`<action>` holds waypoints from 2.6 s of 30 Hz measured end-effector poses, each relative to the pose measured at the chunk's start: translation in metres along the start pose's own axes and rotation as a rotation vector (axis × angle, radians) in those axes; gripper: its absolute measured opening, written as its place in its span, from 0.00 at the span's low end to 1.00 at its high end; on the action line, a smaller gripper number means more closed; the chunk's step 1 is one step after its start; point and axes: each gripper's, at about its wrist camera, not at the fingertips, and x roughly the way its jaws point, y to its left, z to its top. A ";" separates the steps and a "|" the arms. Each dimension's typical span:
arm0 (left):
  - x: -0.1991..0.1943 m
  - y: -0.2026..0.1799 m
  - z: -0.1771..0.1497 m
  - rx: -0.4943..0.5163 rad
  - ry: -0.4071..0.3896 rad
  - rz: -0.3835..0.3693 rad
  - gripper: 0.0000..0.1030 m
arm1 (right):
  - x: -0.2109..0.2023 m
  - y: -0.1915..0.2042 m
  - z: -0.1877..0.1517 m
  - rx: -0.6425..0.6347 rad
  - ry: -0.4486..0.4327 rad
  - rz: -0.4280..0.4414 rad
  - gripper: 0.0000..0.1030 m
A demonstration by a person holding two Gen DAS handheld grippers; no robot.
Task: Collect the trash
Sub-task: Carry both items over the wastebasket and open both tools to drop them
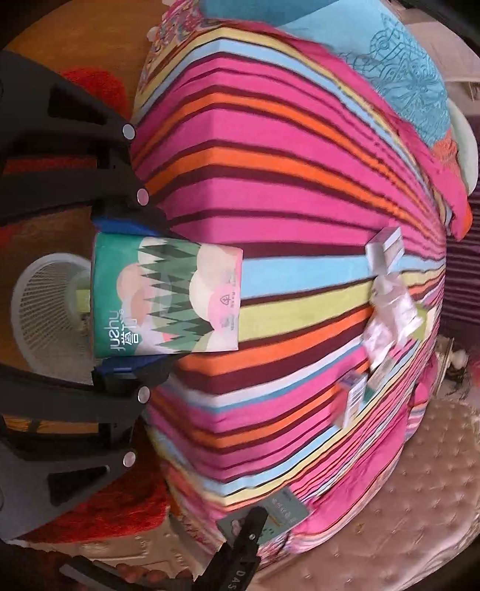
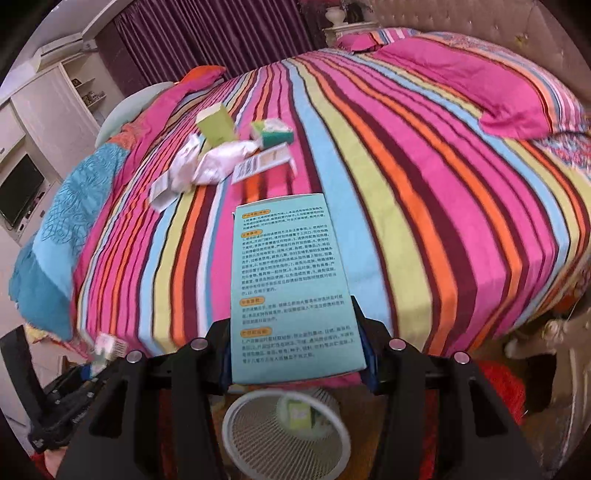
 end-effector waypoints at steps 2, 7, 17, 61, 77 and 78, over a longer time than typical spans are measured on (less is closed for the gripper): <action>0.000 -0.004 -0.009 0.010 0.017 -0.007 0.48 | -0.001 0.005 -0.012 -0.003 0.020 0.014 0.47; 0.014 -0.012 -0.035 -0.004 0.109 -0.033 0.48 | 0.009 0.014 -0.046 0.014 0.112 0.040 0.47; 0.048 -0.032 -0.066 0.039 0.274 -0.053 0.48 | 0.042 0.030 -0.108 0.055 0.338 0.091 0.47; 0.195 -0.009 -0.144 -0.109 0.885 -0.027 0.56 | 0.193 -0.009 -0.192 0.373 0.885 -0.002 0.49; 0.201 0.002 -0.145 -0.173 0.900 -0.018 0.86 | 0.198 -0.024 -0.197 0.444 0.890 -0.026 0.93; 0.202 0.003 -0.146 -0.173 0.902 -0.016 0.86 | 0.199 -0.025 -0.198 0.448 0.891 -0.024 0.93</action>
